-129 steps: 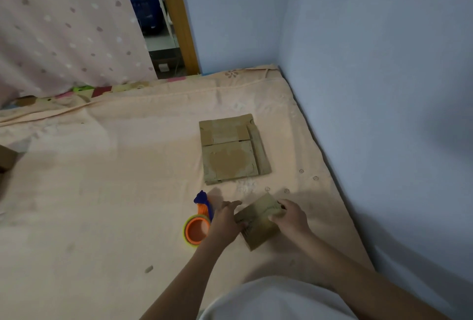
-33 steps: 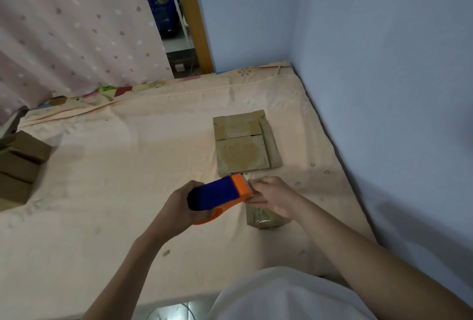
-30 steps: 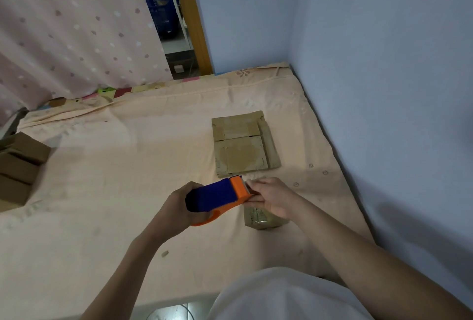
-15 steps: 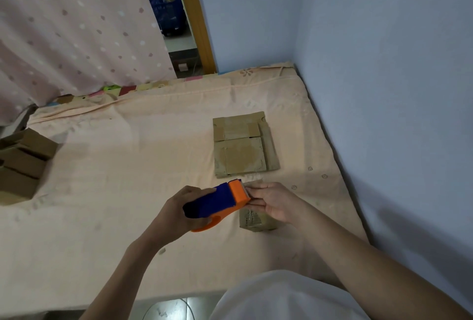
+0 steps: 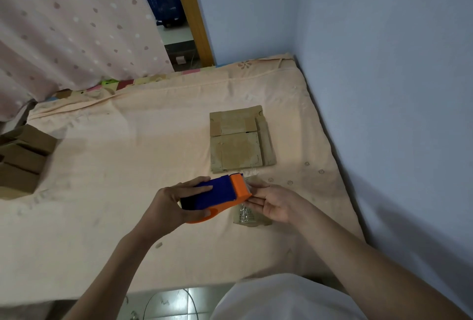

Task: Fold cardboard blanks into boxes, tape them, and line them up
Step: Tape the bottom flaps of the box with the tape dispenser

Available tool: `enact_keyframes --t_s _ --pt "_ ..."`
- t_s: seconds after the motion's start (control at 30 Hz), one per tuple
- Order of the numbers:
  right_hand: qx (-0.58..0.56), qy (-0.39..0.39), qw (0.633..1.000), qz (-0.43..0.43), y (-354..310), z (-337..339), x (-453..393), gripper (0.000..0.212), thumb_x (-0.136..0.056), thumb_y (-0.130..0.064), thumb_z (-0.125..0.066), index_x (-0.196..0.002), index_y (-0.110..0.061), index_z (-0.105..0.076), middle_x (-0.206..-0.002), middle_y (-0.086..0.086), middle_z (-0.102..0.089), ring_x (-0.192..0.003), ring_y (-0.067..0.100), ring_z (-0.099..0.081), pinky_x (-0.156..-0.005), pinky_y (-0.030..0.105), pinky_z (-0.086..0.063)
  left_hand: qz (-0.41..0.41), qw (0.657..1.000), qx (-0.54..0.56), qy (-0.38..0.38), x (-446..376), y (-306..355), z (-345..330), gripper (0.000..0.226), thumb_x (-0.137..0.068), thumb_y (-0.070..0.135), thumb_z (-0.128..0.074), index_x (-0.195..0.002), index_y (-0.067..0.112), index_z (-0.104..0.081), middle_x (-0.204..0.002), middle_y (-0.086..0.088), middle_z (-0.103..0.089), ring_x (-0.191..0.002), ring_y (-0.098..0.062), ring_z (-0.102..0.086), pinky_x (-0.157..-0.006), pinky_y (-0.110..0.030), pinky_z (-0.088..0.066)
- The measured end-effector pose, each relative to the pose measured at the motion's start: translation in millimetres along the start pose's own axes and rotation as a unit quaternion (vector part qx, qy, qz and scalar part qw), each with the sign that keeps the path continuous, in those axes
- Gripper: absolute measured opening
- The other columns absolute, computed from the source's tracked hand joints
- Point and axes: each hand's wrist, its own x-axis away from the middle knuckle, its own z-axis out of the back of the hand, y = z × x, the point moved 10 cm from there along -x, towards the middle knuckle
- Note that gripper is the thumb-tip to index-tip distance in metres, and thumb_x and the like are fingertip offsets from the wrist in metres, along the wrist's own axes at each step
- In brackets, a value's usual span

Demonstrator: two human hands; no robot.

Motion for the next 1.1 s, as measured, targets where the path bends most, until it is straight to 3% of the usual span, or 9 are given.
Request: enact_keyframes --t_s 0.2,0.47,0.63,0.87,1.1 --pt "-0.013 0.008 1.000 -0.004 8.4 5.2 5.3 0.023 -0.096 0.006 -0.057 -0.116 -0.002 -0.062 -0.105 0.020 -0.074 -0.093 0.025 -0.073 -0.080 0.033 -0.062 0.017 1.000 -0.005 -0.002 5.2 5.4 -5.7 0.054 -0.067 0.023 -0.087 -0.118 0.032 -0.070 -0.126 0.026 -0.062 -0.122 0.004 -0.054 -0.083 -0.020 -0.057" --pt "-0.039 0.026 0.999 -0.002 26.7 1.3 11.0 0.033 -0.096 0.004 -0.058 -0.129 -0.003 -0.060 -0.106 0.018 -0.074 -0.098 0.024 -0.073 -0.077 0.033 -0.062 0.026 0.999 -0.014 -0.027 4.7 2.0 0.6 0.052 -0.069 0.017 -0.087 -0.117 0.029 -0.072 -0.124 0.026 -0.064 -0.120 0.006 -0.054 -0.085 -0.023 -0.058" --pt "-0.047 0.056 0.997 0.011 29.0 -4.7 11.9 0.031 -0.096 0.005 -0.056 -0.126 -0.002 -0.059 -0.104 0.019 -0.073 -0.108 0.027 -0.069 -0.087 0.036 -0.058 0.013 0.999 -0.003 -0.052 0.6 -1.3 5.9 0.050 -0.070 0.012 -0.087 -0.116 0.029 -0.073 -0.122 0.030 -0.063 -0.118 0.011 -0.052 -0.085 -0.018 -0.056" --pt "-0.072 0.058 0.995 0.032 40.9 -32.8 3.5 0.022 -0.098 0.002 -0.054 -0.118 0.001 -0.064 -0.104 0.020 -0.074 -0.098 0.026 -0.072 -0.075 0.034 -0.061 0.006 0.997 0.041 -0.072 -3.1 -23.8 31.7 0.052 -0.063 0.029 -0.086 -0.114 0.027 -0.075 -0.125 0.024 -0.064 -0.122 0.003 -0.054 -0.090 -0.026 -0.056" --pt "-0.132 0.063 0.987 0.062 46.2 -51.7 -11.6 0.014 -0.097 0.002 -0.055 -0.107 0.001 -0.065 -0.095 0.019 -0.075 -0.099 0.026 -0.068 -0.067 0.033 -0.063 -0.021 0.993 0.096 -0.064 -9.5 -35.7 53.4 0.046 -0.068 0.012 -0.087 -0.112 0.022 -0.076 -0.124 0.019 -0.067 -0.119 0.004 -0.056 -0.089 -0.021 -0.055"
